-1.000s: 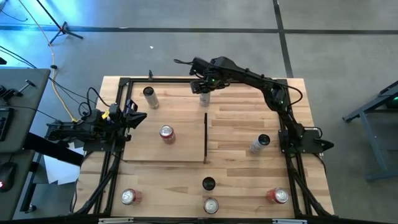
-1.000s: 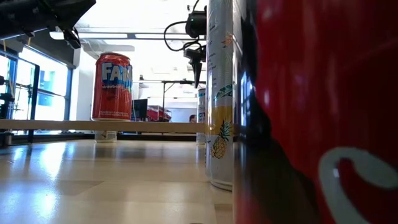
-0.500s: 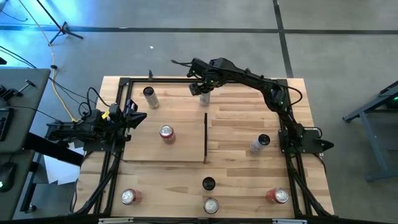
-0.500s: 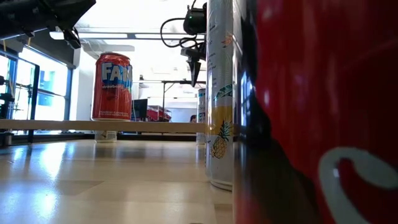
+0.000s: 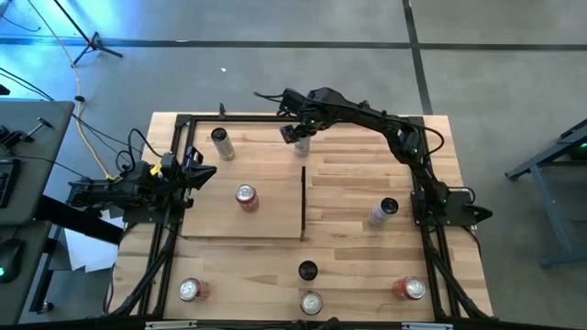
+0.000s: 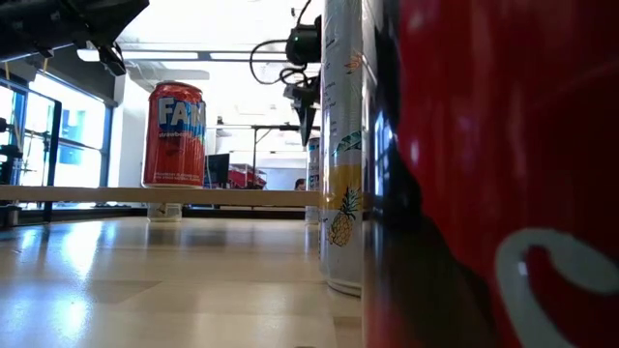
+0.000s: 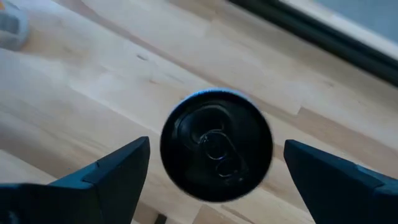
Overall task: Place canned beverage on shelf
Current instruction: Put the top white blue soda can on the shelf
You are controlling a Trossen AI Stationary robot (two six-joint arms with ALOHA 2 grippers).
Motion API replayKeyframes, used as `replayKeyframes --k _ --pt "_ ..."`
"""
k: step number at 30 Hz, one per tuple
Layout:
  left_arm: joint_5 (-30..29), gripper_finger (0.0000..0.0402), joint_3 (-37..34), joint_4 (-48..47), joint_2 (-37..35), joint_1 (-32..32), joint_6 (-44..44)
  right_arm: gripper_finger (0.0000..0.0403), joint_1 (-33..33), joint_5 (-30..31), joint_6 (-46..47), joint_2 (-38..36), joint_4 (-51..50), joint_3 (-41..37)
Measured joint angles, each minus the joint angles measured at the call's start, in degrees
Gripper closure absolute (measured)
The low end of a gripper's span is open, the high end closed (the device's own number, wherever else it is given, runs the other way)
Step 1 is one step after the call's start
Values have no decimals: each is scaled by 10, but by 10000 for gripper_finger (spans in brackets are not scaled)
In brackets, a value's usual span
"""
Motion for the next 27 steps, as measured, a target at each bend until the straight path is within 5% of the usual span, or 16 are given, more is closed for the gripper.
replayKeyframes --k 11,19,27 --pt "0 394 0 0 0 0 0 51 -10 -39 -29 0 28 -4" --pt "0 394 0 0 0 0 0 166 -2 -42 -7 0 41 -3" --pt "0 394 0 0 0 0 0 166 4 -38 12 -1 28 -2"
